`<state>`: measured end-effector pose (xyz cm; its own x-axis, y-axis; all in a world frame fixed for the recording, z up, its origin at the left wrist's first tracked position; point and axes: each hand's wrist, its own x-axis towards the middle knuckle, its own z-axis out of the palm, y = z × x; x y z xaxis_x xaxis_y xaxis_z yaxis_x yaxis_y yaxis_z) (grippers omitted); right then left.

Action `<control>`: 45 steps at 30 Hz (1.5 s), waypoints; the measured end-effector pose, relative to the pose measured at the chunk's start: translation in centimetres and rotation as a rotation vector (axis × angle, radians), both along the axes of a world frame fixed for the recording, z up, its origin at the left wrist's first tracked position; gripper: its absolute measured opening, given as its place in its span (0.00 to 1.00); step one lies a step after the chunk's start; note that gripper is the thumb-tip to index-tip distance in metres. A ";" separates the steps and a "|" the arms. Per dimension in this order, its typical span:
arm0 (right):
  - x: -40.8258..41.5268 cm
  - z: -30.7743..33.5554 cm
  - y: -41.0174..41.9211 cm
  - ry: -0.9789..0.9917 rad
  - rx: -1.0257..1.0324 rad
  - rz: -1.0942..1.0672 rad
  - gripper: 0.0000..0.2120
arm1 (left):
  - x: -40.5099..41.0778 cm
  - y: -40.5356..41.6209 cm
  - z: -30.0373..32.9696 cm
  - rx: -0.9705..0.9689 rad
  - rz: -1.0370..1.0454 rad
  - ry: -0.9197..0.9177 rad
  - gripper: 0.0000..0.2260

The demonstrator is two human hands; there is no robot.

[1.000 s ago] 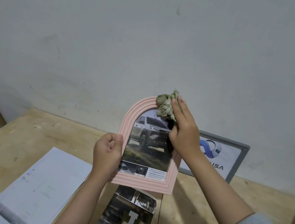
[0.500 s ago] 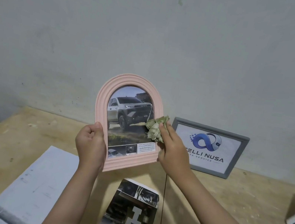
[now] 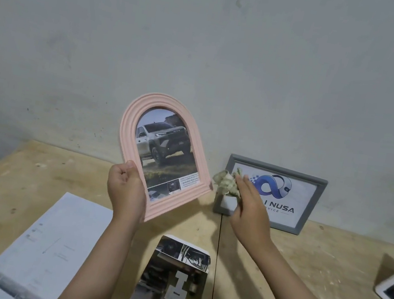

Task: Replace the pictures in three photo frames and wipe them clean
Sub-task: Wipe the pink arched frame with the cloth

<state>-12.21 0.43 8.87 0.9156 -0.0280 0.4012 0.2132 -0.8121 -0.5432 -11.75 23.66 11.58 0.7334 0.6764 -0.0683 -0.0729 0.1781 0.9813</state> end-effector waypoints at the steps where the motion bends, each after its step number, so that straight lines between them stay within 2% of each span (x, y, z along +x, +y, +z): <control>1: 0.2 0.1 0.2 -0.004 0.020 0.006 0.32 | -0.3 -0.5 0.1 -0.001 -0.024 0.003 0.11; 5: 0.5 -1.0 2.1 0.086 0.014 0.093 0.34 | -1.3 -2.8 0.2 -0.054 -0.123 -0.016 0.10; 8: -1.0 -1.9 4.2 0.078 0.068 0.140 0.35 | -2.0 -4.6 0.1 -0.081 -0.164 -0.022 0.09; 13: -5.2 -1.2 7.4 0.142 0.308 0.283 0.35 | -2.1 -4.9 -0.5 -0.142 -0.121 -0.020 0.09; 17: -7.9 -0.5 8.4 0.182 0.510 0.424 0.28 | -2.2 -4.3 -0.5 -0.114 -0.076 -0.030 0.11; 21: -8.6 1.5 7.5 0.431 0.637 0.501 0.21 | -2.1 -3.3 -0.7 -0.085 -0.062 -0.009 0.11; 23: -7.9 2.7 6.1 0.562 0.676 0.548 0.17 | -2.0 -2.8 -0.7 -0.152 -0.072 0.005 0.10; 25: -6.7 4.2 4.9 0.517 0.684 0.534 0.15 | -2.1 -2.3 -0.7 -0.245 -0.105 0.014 0.10; 30: -2.1 8.6 5.1 0.073 0.529 0.434 0.16 | -3.1 -2.3 -0.1 -0.295 -0.249 0.020 0.10; 34: 1.9 10.7 7.2 -0.217 0.262 0.473 0.25 | -3.9 -2.8 0.2 -0.186 -0.359 0.022 0.11; 37: 3.9 10.3 8.8 -0.253 -0.081 0.491 0.34 | -4.5 -2.8 0.5 -0.060 -0.425 -0.009 0.11; 39: 4.1 9.0 9.6 -0.260 -0.196 0.510 0.36 | -4.5 -2.5 0.5 -0.030 -0.418 -0.013 0.13; 42: 2.7 7.3 10.3 -0.308 -0.211 0.608 0.35 | -4.2 -1.3 0.3 0.016 -0.433 -0.051 0.12; 45: 0.5 6.0 11.1 -0.279 -0.131 0.704 0.33 | -3.8 -0.5 0.0 -0.058 -0.425 -0.078 0.13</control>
